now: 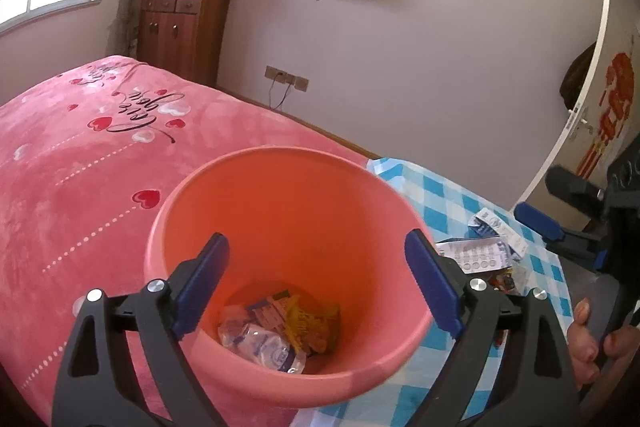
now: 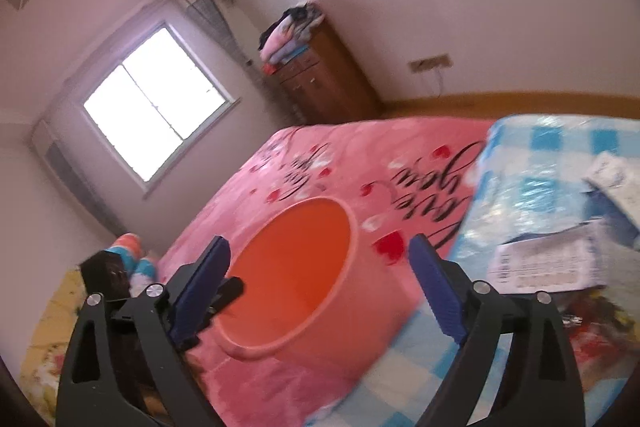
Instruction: Collect trash
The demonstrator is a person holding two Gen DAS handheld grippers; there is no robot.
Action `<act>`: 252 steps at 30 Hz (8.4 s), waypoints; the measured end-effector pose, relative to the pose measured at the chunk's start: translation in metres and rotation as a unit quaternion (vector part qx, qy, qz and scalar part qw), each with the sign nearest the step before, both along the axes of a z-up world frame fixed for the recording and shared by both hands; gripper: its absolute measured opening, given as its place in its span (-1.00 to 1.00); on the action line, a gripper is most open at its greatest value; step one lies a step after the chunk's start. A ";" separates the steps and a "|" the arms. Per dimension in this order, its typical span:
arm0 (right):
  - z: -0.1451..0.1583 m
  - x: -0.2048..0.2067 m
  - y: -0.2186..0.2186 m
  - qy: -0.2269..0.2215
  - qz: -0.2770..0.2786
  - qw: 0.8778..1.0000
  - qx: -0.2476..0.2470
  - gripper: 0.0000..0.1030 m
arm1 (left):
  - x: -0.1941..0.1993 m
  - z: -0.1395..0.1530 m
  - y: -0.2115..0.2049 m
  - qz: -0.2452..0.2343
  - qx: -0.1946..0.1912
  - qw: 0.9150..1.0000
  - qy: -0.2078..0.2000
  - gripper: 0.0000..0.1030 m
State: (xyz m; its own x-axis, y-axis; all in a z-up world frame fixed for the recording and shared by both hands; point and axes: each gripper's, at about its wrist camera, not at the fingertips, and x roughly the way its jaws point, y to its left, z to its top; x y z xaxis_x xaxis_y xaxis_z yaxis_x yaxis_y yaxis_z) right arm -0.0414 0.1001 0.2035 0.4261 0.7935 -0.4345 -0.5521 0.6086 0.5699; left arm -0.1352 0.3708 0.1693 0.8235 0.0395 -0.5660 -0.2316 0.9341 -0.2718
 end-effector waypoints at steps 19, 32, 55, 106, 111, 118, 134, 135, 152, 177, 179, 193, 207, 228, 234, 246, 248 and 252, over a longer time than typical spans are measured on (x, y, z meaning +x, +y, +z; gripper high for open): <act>-0.029 -0.043 -0.072 -0.059 -0.091 0.991 -0.079 0.83 | -0.005 0.012 -0.078 -0.080 0.023 0.996 -0.041 0.84; -0.039 -0.055 -0.118 -0.058 -0.131 0.985 -0.092 0.84 | -0.002 0.005 -0.125 -0.123 0.036 0.991 -0.028 0.84; -0.067 -0.054 -0.202 -0.034 -0.184 0.976 -0.108 0.84 | 0.024 -0.032 -0.190 -0.172 0.027 0.984 0.035 0.84; -0.168 -0.022 -0.159 0.029 0.043 0.984 -0.170 0.84 | 0.208 -0.129 -0.167 -0.011 -0.333 0.925 0.183 0.84; -0.164 -0.037 -0.157 0.008 0.040 0.983 -0.177 0.84 | 0.215 -0.138 -0.162 0.001 -0.332 0.924 0.190 0.84; -0.158 -0.008 -0.198 0.035 -0.030 0.990 -0.130 0.84 | 0.221 -0.142 -0.162 0.003 -0.344 0.919 0.194 0.84; -0.168 0.100 -0.237 0.109 -0.083 0.991 -0.002 0.12 | 0.223 -0.138 -0.166 -0.020 -0.365 0.913 0.183 0.84; -0.168 0.100 -0.236 0.110 -0.075 0.991 0.002 0.03 | 0.224 -0.138 -0.167 -0.022 -0.363 0.913 0.183 0.84; -0.160 0.054 -0.222 0.063 -0.017 0.998 -0.020 -0.38 | 0.254 -0.132 -0.187 -0.063 -0.287 0.929 0.225 0.84; -0.161 -0.043 -0.319 0.055 -0.158 0.985 -0.039 -0.64 | 0.210 -0.111 -0.242 -0.144 -0.199 0.938 0.245 0.84; -0.160 -0.048 -0.318 0.050 -0.147 0.987 -0.043 -0.60 | 0.211 -0.114 -0.244 -0.140 -0.200 0.937 0.250 0.84; -0.155 -0.031 -0.277 0.017 -0.135 0.980 -0.148 0.65 | 0.223 -0.135 -0.252 -0.137 -0.182 0.935 0.272 0.58; -0.163 0.000 -0.233 -0.014 -0.051 0.964 -0.261 0.85 | 0.196 -0.104 -0.246 -0.174 -0.117 0.955 0.211 0.39; -0.175 -0.015 -0.224 -0.004 -0.080 0.950 -0.303 0.65 | 0.146 -0.106 -0.240 -0.223 -0.094 0.953 0.184 0.37; -0.174 -0.024 -0.225 0.001 -0.100 0.949 -0.298 0.61 | 0.131 -0.104 -0.241 -0.234 -0.096 0.951 0.179 0.37; -0.168 -0.048 -0.230 0.014 -0.137 0.950 -0.279 0.57 | 0.107 -0.105 -0.239 -0.258 -0.106 0.943 0.180 0.07; -0.168 -0.051 -0.230 0.016 -0.140 0.950 -0.280 0.57 | 0.106 -0.108 -0.241 -0.256 -0.088 0.944 0.188 0.07; -0.170 -0.053 -0.234 0.027 -0.154 0.946 -0.283 0.57 | 0.104 -0.105 -0.245 -0.257 -0.052 0.946 0.192 0.23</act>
State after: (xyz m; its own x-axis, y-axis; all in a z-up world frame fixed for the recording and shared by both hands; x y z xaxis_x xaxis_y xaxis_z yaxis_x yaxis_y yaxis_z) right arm -0.0945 -0.1342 0.0331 0.5642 0.2693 -0.7805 -0.2790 0.9519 0.1267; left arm -0.0309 0.1258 0.0641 0.4521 -0.3833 -0.8054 0.1460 0.9226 -0.3570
